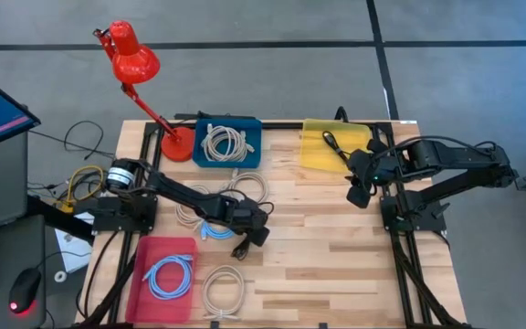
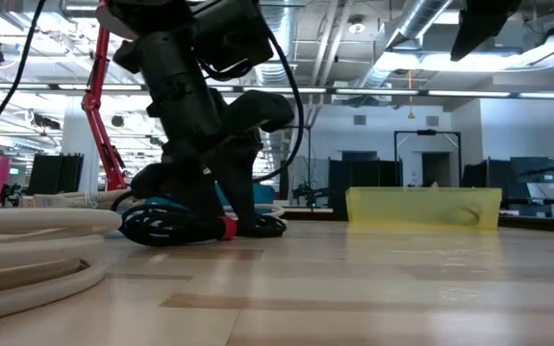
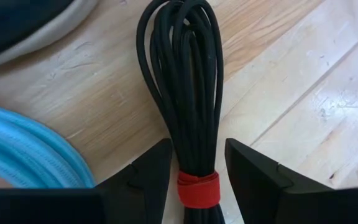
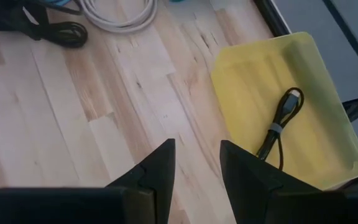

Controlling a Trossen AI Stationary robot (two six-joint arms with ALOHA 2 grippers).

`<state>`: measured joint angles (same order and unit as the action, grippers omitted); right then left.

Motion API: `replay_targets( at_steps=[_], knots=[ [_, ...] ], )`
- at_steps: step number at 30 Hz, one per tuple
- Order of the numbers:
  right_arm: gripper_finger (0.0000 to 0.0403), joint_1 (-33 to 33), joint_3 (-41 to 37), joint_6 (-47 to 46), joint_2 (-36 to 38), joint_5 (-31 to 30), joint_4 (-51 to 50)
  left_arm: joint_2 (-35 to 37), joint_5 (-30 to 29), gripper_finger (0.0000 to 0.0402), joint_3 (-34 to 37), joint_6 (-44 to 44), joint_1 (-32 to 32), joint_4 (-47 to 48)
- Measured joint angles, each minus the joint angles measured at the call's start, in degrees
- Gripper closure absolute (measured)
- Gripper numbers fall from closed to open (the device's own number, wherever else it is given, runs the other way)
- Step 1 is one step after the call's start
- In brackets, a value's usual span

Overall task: Pick & Place USB Port
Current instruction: Put the black charger cable into the yellow bin

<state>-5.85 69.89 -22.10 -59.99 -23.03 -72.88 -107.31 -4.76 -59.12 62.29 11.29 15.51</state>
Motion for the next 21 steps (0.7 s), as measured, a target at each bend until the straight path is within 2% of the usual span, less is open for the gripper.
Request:
replay_targets(
  at_steps=[6, 10, 16, 21],
  knots=[
    [0.0284, 0.0, 0.0, 0.1, 0.0, -2.1, 0.0, -0.1, -0.1, 0.0254, 1.3, 0.1, 0.0, -1.0],
    [0.0284, 0.0, 0.0, 0.1, 0.0, -2.8, 0.0, -0.1, -0.1, 0.0288, 2.1, 0.1, 0.0, -2.2],
    [0.0284, 0.0, 0.0, 0.1, 0.0, -2.8, 0.0, -0.2, 0.0, 0.0367, 2.6, 0.2, 0.0, -3.6],
    [0.0284, 0.0, 0.0, 0.1, 0.0, -2.5, 0.0, 0.3, 0.3, 0.0369, 2.7, -0.4, 0.0, -4.5]
  ],
)
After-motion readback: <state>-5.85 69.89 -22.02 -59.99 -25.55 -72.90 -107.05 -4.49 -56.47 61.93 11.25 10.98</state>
